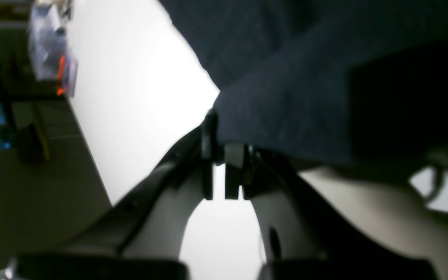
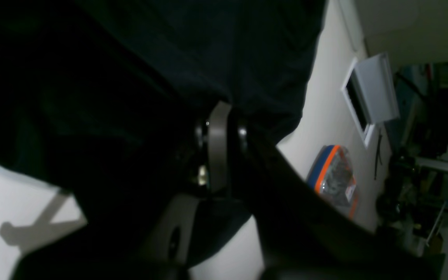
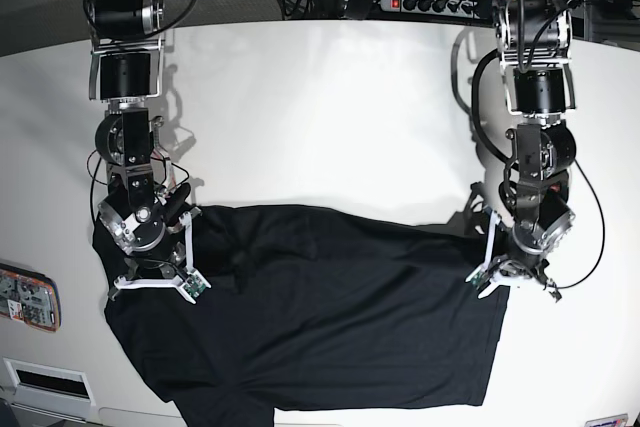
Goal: Fold the T-shirt properly
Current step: 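Lift both shoulder edges and pull them toward the hem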
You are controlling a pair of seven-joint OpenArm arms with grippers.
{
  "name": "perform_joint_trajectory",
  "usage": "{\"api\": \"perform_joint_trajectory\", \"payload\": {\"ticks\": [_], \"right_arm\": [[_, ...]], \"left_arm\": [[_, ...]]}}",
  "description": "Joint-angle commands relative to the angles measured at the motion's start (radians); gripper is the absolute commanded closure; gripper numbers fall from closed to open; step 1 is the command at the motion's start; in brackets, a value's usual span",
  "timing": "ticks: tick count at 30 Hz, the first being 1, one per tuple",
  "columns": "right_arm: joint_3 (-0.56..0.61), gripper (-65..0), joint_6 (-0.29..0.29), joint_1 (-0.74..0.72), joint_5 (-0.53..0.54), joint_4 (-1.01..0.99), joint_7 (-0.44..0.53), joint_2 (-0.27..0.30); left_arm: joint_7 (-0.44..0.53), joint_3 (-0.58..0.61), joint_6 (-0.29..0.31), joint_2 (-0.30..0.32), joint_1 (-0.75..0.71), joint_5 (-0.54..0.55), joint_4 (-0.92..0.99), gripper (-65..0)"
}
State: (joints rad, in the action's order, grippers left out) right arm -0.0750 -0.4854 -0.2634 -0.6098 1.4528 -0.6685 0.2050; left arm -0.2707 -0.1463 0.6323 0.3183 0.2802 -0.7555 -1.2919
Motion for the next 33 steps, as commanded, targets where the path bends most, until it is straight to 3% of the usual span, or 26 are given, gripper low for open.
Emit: {"api": "perform_joint_trajectory", "payload": {"ticks": [1,16,29,33], "right_arm": [[-0.004,0.0,0.020,-0.040,-0.002,0.021,0.019,0.009],[-0.073,0.0,0.023,-0.041,0.000,0.019,0.019,0.026],[-0.073,0.0,0.023,-0.041,0.000,-0.060,0.022,0.030],[-0.073,0.0,0.023,-0.043,0.000,-0.102,0.069,0.030]], "left_arm": [[0.009,0.006,-0.021,0.012,0.026,0.001,-0.019,0.0],[0.143,-0.059,-0.021,0.026,0.018,-0.008,-0.019,0.0],[0.162,0.001,-0.021,0.025,0.027,-0.011,-0.015,0.0],[0.162,0.000,-0.021,0.022,0.034,-0.011,-0.015,0.0]]}}
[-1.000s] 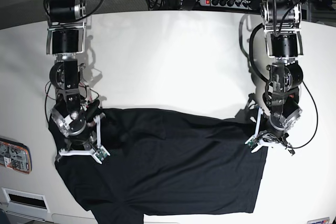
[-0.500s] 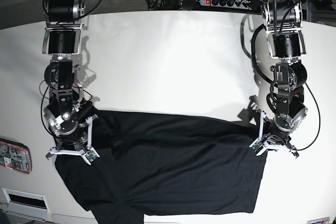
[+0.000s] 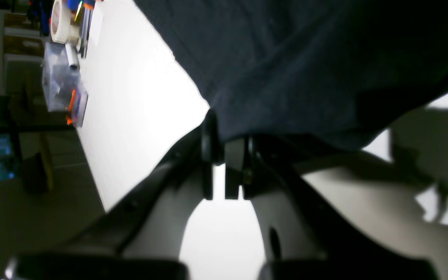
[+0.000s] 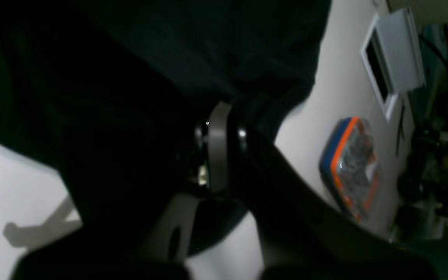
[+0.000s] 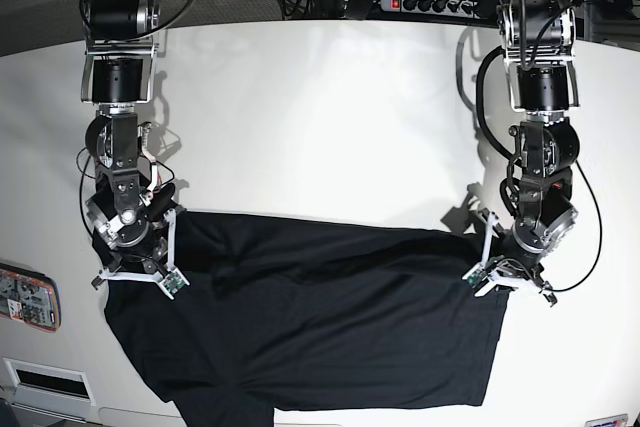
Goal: Fold the T-shirt properly
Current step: 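Lift both shoulder edges and pull them toward the hem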
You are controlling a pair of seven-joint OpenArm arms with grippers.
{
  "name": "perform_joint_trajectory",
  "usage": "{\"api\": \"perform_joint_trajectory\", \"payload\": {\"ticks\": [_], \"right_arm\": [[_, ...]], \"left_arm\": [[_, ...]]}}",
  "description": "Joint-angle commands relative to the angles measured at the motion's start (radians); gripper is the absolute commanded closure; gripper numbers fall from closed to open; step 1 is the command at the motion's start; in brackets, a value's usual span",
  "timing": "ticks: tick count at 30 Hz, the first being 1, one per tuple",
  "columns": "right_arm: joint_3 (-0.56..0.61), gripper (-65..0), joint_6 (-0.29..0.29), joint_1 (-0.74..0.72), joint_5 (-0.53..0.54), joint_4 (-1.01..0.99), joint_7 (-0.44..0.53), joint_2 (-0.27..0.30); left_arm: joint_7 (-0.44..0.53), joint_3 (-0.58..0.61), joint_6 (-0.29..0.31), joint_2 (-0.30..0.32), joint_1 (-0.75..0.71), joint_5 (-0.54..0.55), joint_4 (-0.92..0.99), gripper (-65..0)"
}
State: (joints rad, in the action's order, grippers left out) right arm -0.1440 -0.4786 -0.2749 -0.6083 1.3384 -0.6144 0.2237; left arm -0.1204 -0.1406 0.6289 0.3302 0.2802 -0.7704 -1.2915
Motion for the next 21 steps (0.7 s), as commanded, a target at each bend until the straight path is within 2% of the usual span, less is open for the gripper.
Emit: {"api": "perform_joint_trajectory", "payload": {"ticks": [1,8,16,21], "right_arm": [[-0.004,0.0,0.016,-0.037,-0.002,-0.004,0.021,0.012],[-0.001,0.0,0.016,-0.162,-0.002,-0.106,0.047,0.012],[0.001,0.0,0.017,-0.169,-0.002,-0.241,0.077,0.012],[0.002,0.0,0.017,-0.249,-0.003,-0.285,0.112,0.010]], "left_arm": [[0.012,-0.004,-0.017,0.010,0.043,0.004,-0.013,0.0],[0.012,-0.004,-0.017,0.008,0.120,0.006,0.155,0.0],[0.014,-0.004,-0.017,0.008,0.139,0.006,0.175,0.0],[0.014,0.020,-0.017,0.014,0.161,0.006,0.175,0.0]]}}
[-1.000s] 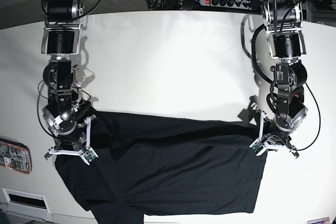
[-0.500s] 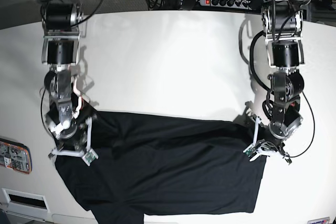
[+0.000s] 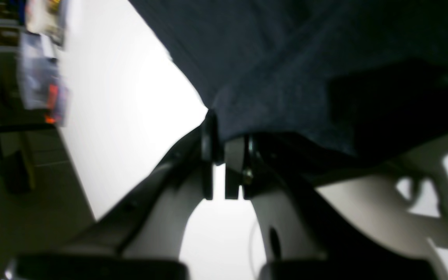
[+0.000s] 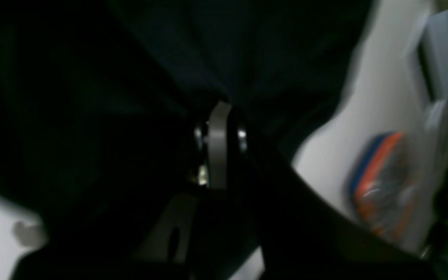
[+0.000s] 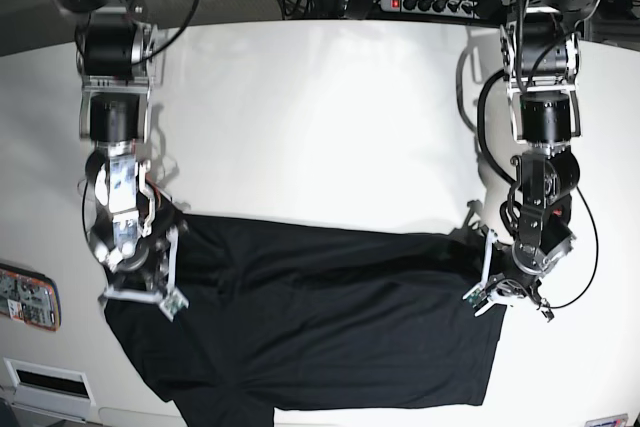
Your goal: Fold the T-shirt properly
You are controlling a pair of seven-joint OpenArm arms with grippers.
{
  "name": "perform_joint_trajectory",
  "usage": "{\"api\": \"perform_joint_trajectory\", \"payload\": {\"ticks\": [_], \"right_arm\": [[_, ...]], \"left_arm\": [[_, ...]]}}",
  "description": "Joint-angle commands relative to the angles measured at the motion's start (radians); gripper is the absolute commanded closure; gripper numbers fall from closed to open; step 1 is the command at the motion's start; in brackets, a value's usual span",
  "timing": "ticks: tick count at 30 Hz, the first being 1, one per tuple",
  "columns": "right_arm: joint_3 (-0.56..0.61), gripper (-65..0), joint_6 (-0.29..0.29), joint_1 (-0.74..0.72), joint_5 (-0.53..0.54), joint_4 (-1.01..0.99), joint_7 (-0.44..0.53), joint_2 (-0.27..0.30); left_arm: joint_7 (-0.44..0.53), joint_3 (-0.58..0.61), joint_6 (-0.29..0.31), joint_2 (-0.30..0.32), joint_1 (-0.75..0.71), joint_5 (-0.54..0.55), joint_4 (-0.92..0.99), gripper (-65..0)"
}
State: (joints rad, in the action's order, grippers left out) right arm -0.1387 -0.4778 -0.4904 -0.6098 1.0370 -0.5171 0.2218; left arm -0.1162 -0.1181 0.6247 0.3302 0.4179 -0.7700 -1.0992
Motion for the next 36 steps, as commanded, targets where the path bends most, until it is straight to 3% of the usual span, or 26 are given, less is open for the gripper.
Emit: {"api": "perform_joint_trajectory", "payload": {"ticks": [1,9,19,23,28,30,36], "right_arm": [[-0.003,0.0,0.017,-0.047,-0.002,0.012,0.024,0.012],[-0.006,0.0,0.017,-0.075,-0.002,-0.080,0.091,0.012],[-0.008,0.0,0.017,-0.075,-0.002,-0.099,0.173,0.012],[-0.008,-21.1,0.035,-0.081,-0.005,-0.102,0.170,0.008],[0.000,-38.9,0.271,-0.084,-0.006,-0.100,0.170,0.008],[0.000,-42.1,0.314,-0.084,-0.006,-0.100,0.170,0.008],[0.000,-44.4,0.313,-0.081,-0.006,-0.090,0.177,0.008]], "left_arm": [[0.010,-0.002,-0.013,0.014,0.029,0.005,-0.017,0.0],[0.010,-0.001,-0.013,0.010,0.085,0.005,0.093,0.0],[0.010,-0.001,-0.013,0.008,0.080,0.005,0.090,0.0],[0.010,0.001,-0.013,0.008,0.078,0.005,0.090,0.0],[0.010,0.001,-0.013,0.008,0.071,0.005,0.090,0.0],[0.010,0.001,-0.013,0.008,0.071,0.005,0.090,0.0],[0.010,0.001,-0.013,0.008,0.071,0.005,0.090,0.0]]}}
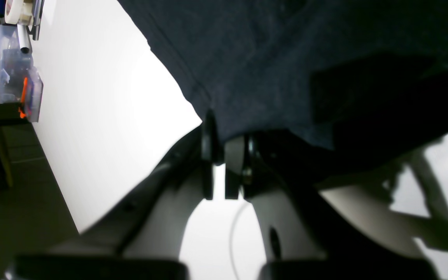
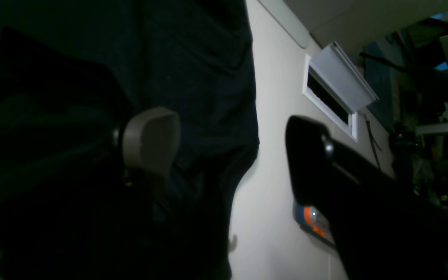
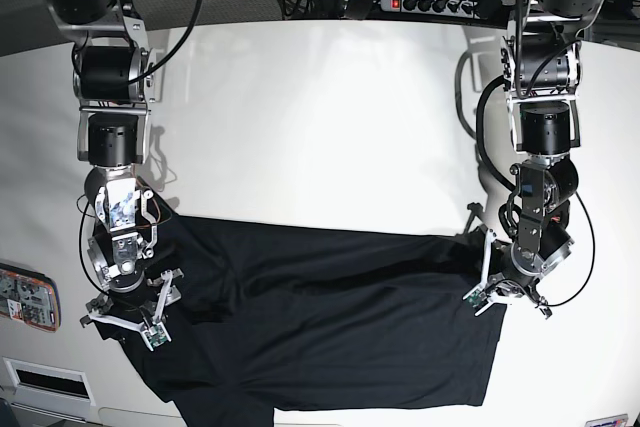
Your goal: Fold the T-shirt properly
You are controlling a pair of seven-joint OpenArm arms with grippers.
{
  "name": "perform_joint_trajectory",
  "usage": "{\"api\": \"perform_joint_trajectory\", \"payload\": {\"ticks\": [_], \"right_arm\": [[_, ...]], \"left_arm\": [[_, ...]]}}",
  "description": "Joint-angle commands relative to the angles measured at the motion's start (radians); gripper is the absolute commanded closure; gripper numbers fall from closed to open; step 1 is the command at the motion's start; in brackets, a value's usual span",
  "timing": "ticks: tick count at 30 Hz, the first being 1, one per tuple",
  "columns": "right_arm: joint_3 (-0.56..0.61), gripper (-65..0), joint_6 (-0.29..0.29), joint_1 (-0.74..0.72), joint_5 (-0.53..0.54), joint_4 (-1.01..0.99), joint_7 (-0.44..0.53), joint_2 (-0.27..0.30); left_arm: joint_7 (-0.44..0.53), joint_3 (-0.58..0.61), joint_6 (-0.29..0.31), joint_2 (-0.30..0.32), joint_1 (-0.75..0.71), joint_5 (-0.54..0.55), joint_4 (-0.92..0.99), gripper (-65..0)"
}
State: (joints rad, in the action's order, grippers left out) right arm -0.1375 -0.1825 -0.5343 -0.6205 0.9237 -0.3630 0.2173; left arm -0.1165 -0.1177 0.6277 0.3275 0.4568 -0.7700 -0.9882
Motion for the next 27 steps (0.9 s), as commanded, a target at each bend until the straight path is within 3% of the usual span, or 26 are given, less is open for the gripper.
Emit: {"api": "perform_joint_trajectory", "payload": {"ticks": [1,27], "right_arm": [[-0.001,-44.4,0.018,-0.037,0.004,0.024,0.023,0.012],[-0.001,-44.4,0.018,0.044,0.006,0.188,0.022,0.012]], "left_arm": [[0.010,0.000,-0.016,0.011,0.032,0.005,-0.021,0.0],[0.002,0.048,-0.024,0.011,0.095,0.004,-0.019,0.0]]}}
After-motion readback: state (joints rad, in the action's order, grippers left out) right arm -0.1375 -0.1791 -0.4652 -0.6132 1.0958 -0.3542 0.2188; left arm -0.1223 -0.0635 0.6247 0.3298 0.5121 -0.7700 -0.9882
